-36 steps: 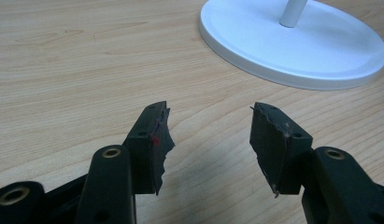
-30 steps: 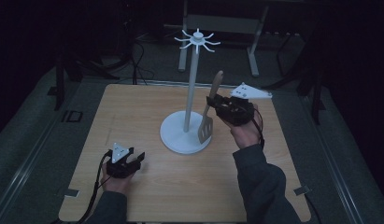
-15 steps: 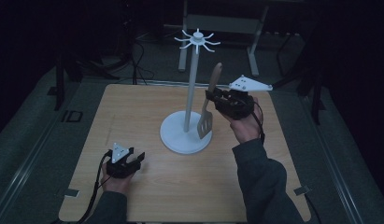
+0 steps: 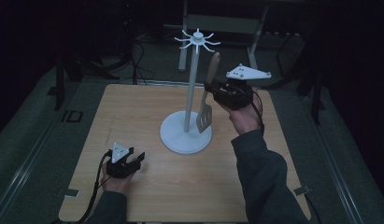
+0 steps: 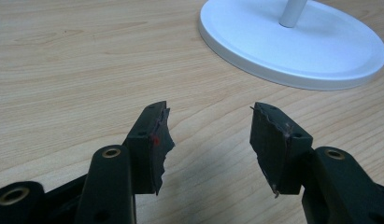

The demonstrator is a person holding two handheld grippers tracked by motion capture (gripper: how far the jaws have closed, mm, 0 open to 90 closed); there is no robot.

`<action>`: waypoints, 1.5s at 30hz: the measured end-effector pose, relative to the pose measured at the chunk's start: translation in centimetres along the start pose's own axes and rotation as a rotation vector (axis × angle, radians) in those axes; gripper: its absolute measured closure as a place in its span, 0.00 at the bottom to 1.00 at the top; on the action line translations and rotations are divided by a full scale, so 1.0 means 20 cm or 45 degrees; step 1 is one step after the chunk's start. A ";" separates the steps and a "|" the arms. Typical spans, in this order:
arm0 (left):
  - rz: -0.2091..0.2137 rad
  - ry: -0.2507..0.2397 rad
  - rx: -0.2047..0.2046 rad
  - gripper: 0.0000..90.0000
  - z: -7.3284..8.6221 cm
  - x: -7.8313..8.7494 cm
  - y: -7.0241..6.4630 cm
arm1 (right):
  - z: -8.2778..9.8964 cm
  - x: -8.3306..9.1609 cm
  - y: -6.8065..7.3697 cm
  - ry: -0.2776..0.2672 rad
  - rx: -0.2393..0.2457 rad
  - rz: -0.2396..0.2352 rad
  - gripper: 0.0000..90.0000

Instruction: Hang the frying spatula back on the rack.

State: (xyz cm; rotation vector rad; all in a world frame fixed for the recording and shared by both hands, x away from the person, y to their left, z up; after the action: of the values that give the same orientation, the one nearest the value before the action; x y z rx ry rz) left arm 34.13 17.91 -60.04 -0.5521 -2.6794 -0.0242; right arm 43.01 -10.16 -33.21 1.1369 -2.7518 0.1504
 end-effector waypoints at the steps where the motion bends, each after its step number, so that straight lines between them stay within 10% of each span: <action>1: 0.000 -0.001 -0.001 0.52 0.00 0.00 0.00 | -0.01 0.00 0.00 0.005 -0.002 0.005 0.82; 45: 0.001 -0.002 -0.003 0.52 0.00 0.00 0.00 | -0.03 -0.10 -0.02 0.140 -0.022 -0.027 0.82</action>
State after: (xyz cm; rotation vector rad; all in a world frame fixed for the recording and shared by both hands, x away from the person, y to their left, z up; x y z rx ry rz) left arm 34.12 17.90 -60.03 -0.5544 -2.6811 -0.0262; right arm 44.76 -9.01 -32.93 1.1188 -2.6392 0.1808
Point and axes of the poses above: each handheld gripper's, and its own axes: x roughly backward along the jaws, z roughly out of its underside, y roughly to its left, the point moved 7 cm from there along -x, roughly forward along the jaws, and after that the axes turned 8 degrees about -y, right-handed, at the moved point
